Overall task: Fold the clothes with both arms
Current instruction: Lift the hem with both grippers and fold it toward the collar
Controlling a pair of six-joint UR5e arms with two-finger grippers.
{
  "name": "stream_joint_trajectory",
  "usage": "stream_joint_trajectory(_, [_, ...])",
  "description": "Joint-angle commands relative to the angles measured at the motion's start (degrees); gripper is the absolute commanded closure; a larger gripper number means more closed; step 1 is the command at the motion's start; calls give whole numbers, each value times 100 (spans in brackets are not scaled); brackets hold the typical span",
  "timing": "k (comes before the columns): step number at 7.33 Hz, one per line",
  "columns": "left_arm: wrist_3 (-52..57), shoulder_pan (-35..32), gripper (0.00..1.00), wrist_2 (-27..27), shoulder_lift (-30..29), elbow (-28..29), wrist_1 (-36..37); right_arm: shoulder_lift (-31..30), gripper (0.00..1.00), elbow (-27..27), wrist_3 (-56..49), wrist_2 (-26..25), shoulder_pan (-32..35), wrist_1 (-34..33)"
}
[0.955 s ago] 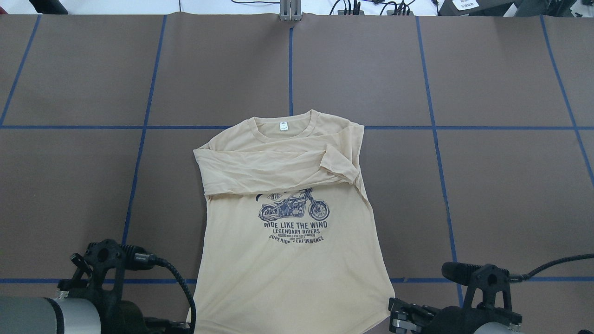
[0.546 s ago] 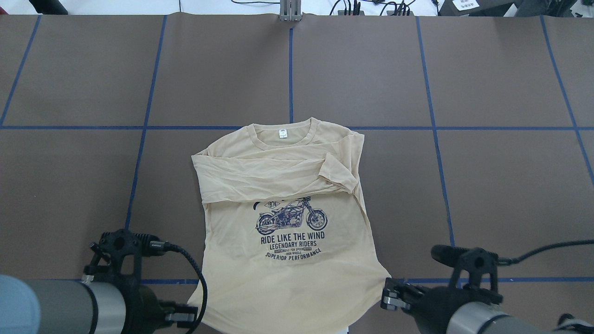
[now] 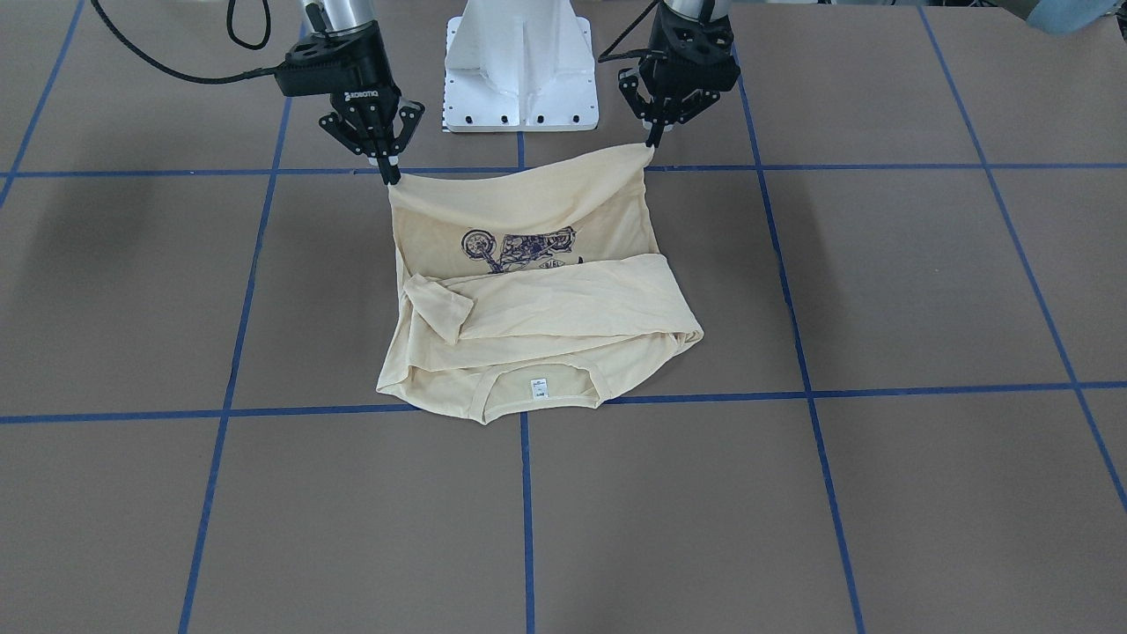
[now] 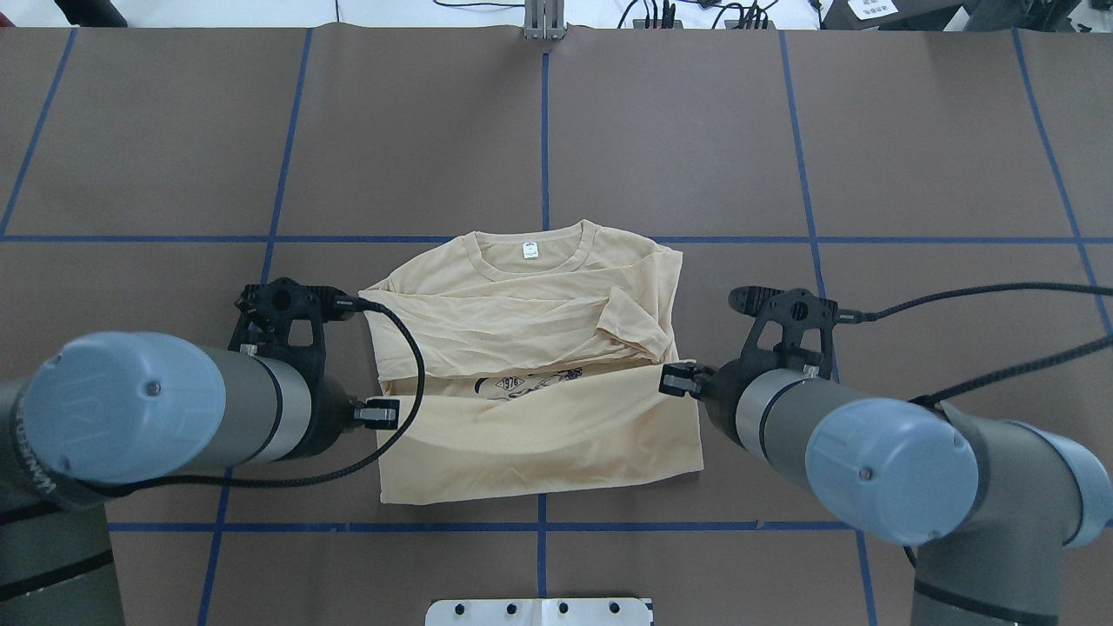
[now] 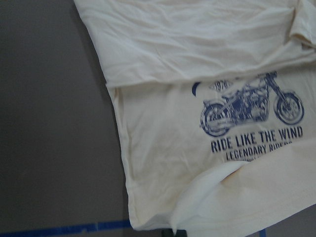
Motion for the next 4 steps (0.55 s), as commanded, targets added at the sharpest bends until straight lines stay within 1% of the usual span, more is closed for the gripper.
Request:
stream_joint_trajectory(1, [226, -685, 100, 5, -202, 212, -13, 381, 100, -92, -268, 402, 688, -20])
stream_joint_trajectory(2, [226, -853, 100, 66, -403, 614, -21, 496, 100, -258, -268, 402, 803, -29])
stream_joint_trajectory(3, [295, -881, 100, 380, -562, 1027, -195, 793, 100, -773, -286, 402, 1013, 6])
stream_joint_trajectory(4, [592, -985, 100, 470, -572, 1474, -606, 1187, 100, -1439, -286, 420, 1207, 24])
